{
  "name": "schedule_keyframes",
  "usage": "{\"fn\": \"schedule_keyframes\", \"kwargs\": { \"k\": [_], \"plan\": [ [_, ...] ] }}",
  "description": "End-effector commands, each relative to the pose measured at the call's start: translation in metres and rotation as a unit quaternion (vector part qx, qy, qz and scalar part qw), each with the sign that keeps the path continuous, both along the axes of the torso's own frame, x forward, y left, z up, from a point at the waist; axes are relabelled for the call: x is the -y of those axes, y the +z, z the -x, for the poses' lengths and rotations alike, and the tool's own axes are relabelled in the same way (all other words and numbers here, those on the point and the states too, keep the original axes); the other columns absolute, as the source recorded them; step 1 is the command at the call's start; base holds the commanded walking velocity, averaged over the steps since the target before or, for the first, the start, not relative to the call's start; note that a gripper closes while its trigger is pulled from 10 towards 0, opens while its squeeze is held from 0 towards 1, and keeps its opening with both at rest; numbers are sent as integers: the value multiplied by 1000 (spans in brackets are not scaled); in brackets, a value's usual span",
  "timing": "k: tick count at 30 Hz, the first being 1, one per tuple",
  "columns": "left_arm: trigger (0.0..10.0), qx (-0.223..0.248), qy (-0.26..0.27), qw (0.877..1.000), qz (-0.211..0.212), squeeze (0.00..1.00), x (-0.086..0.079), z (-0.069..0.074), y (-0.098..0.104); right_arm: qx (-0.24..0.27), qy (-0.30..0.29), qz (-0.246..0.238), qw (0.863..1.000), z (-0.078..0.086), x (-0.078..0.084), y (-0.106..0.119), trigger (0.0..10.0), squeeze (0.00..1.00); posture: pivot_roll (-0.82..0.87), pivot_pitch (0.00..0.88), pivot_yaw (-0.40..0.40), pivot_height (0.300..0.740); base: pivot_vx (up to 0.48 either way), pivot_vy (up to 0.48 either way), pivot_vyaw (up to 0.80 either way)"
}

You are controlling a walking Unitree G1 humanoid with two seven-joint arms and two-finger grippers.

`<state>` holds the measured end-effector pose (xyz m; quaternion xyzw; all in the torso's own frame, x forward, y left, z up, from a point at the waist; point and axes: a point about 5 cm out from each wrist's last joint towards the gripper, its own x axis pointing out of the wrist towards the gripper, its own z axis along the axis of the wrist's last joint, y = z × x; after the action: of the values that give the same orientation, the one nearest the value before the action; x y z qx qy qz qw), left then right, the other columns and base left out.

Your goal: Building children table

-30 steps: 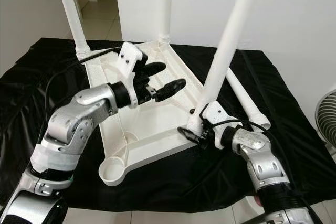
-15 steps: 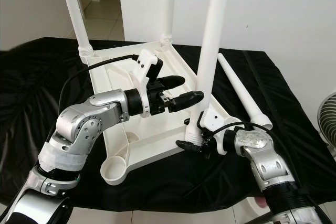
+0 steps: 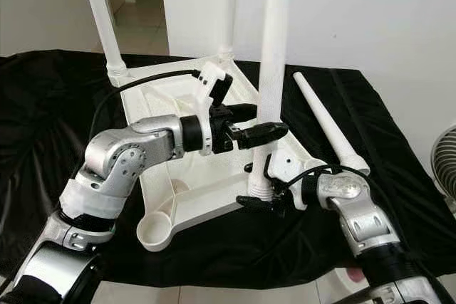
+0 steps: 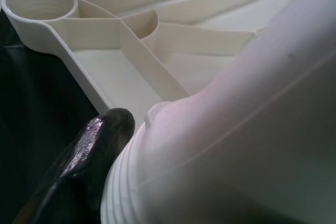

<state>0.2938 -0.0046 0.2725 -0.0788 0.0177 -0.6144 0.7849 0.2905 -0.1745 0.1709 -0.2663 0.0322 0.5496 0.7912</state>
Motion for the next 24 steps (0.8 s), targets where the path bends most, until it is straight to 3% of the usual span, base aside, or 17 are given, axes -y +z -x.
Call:
{"fn": "schedule_keyframes", "kwargs": {
  "k": [1, 12, 13, 14, 24],
  "plan": [
    [10000, -1, -44, 999, -7, 0, 7, 4, -1, 11, 25, 2, 1000, 2, -8, 3, 10000, 0, -11, 55, -1, 740, 0, 0, 0],
    [10000, -7, -26, 1000, 7, 0, 12, -3, 7, 6, 33, 6, 999, 2, -11, 0, 10000, 0, -5, 48, -5, 740, 0, 0, 0],
    [6039, -7, -26, 1000, 8, 0, 12, -4, 8, 2, 32, 6, 999, 2, -11, -1, 10000, 0, -5, 48, -5, 740, 0, 0, 0],
    [0, -8, -20, 1000, 14, 0, 9, -6, 10, 2, 30, 6, 1000, 1, -11, -1, 10000, 0, -6, 43, -3, 740, 0, 0, 0],
    [0, -4, -17, 1000, 18, 0, 5, -10, 13, -8, 23, 8, 1000, -1, -9, -3, 10000, 0, -3, 37, -6, 740, 0, 0, 0]
  ]
}}
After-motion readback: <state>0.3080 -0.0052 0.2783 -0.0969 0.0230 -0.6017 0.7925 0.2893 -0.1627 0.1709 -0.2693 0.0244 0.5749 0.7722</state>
